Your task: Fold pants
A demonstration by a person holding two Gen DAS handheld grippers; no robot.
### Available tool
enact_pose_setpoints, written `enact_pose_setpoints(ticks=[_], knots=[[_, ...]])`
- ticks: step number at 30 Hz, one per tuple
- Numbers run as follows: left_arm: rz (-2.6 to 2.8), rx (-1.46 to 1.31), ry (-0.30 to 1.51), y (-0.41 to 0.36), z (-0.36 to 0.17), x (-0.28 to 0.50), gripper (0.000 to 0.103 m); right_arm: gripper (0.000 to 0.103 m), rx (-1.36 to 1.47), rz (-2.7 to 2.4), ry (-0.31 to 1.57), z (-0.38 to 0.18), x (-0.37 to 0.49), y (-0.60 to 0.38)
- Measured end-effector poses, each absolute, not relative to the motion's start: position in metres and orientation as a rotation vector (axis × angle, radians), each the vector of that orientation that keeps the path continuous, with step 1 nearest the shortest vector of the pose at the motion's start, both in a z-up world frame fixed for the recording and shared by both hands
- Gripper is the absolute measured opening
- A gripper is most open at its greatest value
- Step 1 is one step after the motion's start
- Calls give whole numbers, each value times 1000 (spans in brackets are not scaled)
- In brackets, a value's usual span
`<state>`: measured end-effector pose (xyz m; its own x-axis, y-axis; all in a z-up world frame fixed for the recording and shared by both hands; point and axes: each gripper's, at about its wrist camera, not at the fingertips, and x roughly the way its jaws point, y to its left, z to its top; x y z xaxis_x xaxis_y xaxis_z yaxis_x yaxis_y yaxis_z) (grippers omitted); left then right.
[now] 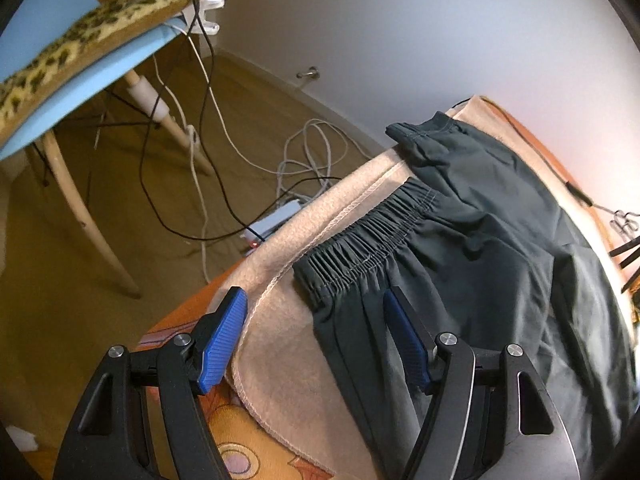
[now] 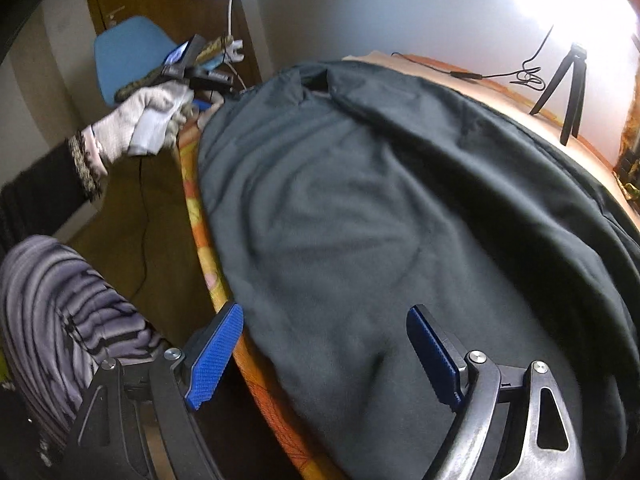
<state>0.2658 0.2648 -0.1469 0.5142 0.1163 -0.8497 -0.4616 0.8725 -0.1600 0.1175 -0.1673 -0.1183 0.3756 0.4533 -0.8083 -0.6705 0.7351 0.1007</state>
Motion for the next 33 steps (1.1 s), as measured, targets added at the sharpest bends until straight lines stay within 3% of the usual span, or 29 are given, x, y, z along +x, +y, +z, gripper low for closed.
enact_pose_setpoints(ticks=[3, 6, 11, 21, 24, 29, 33], knots=[[381, -342, 960, 257, -147, 270, 58, 86, -277, 721, 946, -123, 117, -170], [381, -327, 937, 252, -147, 273, 34, 86, -294, 710, 955, -127, 114, -171], [385, -327, 911, 251, -140, 276, 12, 86, -337, 700, 946, -130, 106, -171], [336, -403, 818, 262, -107, 261, 8, 84, -399, 712, 917, -134, 91, -173], [329, -395, 801, 260, -99, 260, 8, 74, -394, 704, 918, -132, 94, -174], [320, -406, 772, 260, -90, 252, 7, 42, -313, 701, 939, -125, 105, -185], [329, -431, 740, 265, -87, 235, 7, 24, -292, 685, 939, -123, 106, -190]])
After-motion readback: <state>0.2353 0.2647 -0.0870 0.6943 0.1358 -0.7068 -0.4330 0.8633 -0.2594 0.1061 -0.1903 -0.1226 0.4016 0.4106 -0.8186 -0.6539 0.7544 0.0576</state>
